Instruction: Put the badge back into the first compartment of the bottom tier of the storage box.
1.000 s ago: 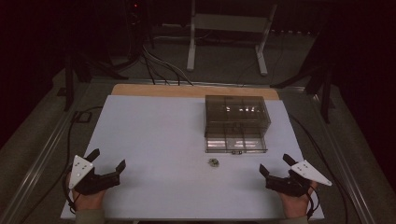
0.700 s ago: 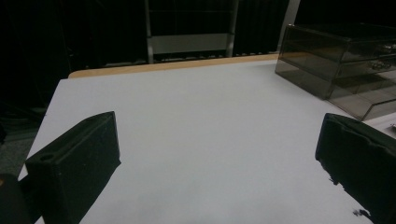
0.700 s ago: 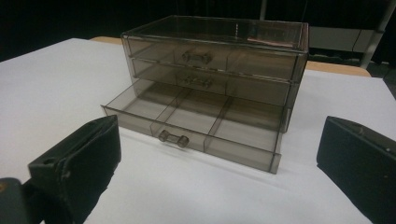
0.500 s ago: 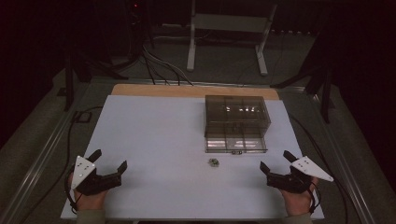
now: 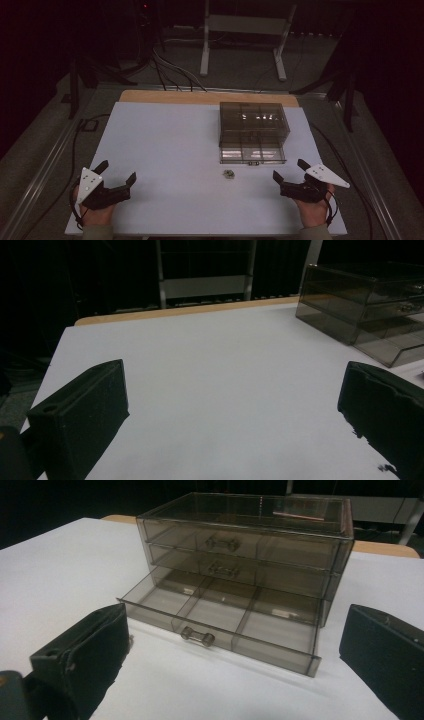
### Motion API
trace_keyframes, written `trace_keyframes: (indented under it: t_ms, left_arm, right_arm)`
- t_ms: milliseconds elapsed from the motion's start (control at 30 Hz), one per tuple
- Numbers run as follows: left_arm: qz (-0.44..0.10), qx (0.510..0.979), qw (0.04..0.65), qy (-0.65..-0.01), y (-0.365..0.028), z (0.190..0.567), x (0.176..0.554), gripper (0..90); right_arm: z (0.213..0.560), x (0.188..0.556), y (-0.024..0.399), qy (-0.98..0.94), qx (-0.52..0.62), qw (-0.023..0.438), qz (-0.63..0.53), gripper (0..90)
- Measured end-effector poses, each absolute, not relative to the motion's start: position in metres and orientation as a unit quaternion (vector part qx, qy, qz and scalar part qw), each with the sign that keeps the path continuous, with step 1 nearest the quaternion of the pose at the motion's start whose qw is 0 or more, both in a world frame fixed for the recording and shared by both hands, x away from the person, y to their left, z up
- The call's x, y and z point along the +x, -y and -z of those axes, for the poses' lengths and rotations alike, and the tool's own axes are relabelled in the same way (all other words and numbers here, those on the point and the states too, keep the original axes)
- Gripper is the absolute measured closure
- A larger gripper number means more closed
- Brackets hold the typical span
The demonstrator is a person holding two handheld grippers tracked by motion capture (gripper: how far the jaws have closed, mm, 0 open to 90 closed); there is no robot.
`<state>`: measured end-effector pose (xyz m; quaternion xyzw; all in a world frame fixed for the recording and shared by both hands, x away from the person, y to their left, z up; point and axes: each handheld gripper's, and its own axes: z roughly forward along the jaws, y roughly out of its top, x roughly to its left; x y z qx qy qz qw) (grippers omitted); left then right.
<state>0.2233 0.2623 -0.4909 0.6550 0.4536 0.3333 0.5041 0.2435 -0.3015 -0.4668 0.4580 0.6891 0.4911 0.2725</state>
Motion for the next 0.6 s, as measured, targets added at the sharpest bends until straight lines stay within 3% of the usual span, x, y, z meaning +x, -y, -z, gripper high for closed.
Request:
trace_keyframes:
  t_ms: [600]
  left_arm:
    - [-0.331,0.656,0.502,-0.456,-0.262,0.493,0.224,0.7]
  right_arm:
    - [0.464,0.253,0.284,-0.699,0.447,0.261,-0.494,0.1]
